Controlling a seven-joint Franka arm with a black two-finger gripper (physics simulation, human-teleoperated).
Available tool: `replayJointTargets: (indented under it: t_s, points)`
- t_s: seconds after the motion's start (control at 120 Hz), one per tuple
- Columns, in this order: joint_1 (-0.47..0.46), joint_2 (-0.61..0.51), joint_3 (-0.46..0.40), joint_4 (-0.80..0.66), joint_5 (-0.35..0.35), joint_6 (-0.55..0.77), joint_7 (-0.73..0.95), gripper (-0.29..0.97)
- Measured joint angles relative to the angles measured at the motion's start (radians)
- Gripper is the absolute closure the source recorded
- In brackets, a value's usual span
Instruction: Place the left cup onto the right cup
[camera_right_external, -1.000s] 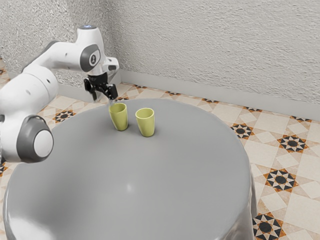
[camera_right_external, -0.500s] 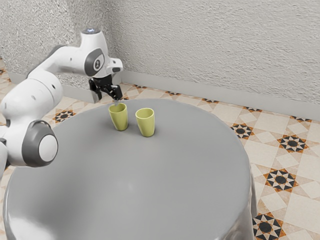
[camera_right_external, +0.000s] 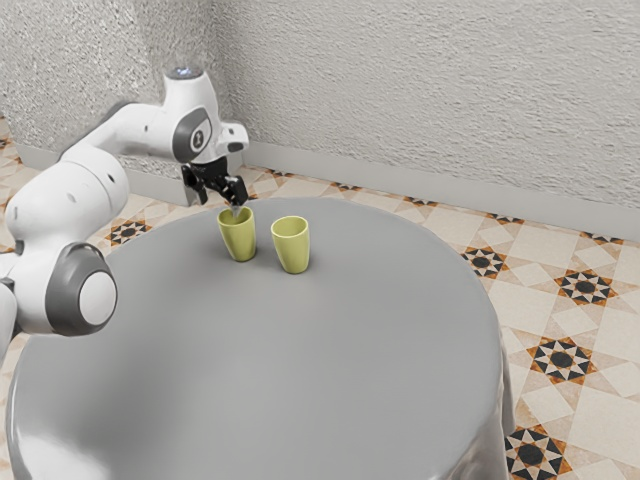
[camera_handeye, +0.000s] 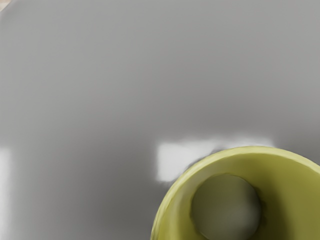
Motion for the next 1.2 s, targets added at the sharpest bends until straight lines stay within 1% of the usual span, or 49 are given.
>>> replayJointTargets:
  t_s: [0.967,1.05,1.2]
  points:
    - [0.002,0.020,0.005,-0.049,-0.001,0.044,-0.006,0.00]
    - [0.002,0.020,0.006,-0.050,0.000,0.045,-0.007,0.05]
    - [0.002,0.020,0.007,-0.050,0.000,0.047,-0.010,0.20]
